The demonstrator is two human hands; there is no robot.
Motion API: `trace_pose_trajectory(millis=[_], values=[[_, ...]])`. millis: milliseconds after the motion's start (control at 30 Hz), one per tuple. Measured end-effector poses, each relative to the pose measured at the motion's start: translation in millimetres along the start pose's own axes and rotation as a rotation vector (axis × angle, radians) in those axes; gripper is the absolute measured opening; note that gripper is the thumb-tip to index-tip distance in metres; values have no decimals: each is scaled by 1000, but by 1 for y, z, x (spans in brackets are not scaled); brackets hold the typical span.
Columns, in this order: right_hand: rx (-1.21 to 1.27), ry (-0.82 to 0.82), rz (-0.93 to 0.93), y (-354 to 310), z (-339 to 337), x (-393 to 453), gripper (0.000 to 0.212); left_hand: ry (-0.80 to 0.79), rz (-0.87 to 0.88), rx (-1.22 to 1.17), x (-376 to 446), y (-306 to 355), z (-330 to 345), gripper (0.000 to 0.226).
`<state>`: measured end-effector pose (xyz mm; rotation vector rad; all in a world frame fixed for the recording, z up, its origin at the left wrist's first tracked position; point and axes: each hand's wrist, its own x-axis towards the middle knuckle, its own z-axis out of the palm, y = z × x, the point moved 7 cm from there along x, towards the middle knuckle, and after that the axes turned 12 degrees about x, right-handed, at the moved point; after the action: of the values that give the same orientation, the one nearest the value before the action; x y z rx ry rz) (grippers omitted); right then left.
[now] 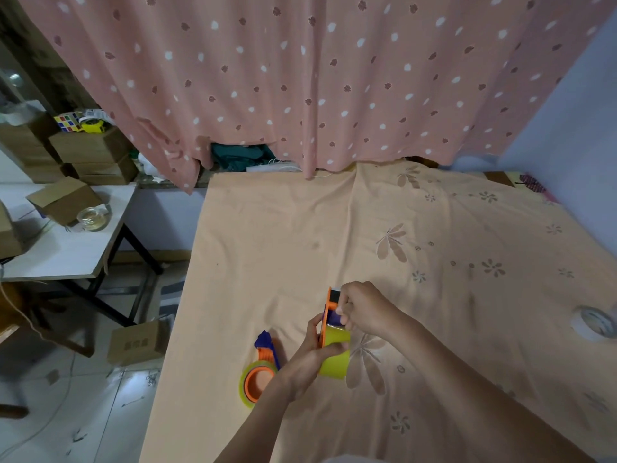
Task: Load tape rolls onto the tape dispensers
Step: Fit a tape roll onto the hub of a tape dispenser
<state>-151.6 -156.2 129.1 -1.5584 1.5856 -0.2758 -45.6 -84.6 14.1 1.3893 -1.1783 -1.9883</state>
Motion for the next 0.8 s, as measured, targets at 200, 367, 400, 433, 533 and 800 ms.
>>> trace_pose_trajectory(millis=[200, 367, 400, 433, 533, 800], values=[[-6, 6, 18, 5, -1, -1, 17, -41, 8, 58, 0, -5, -2, 102], [-84, -41, -24, -3, 9, -5, 10, -48, -21, 5, 2, 7, 4, 87], [-91, -61, -29, -6, 11, -6, 10, -34, -24, -12, 3, 11, 5, 82], [-102, -76, -34, -9, 11, -5, 10, -13, -27, -11, 5, 13, 5, 80], [-115, -72, -38, -14, 5, -1, 8, -10, -18, -18, 8, 17, 5, 73], [-59, -15, 15, -12, -13, 4, 16, 9, -34, -30, 9, 16, 0, 60]])
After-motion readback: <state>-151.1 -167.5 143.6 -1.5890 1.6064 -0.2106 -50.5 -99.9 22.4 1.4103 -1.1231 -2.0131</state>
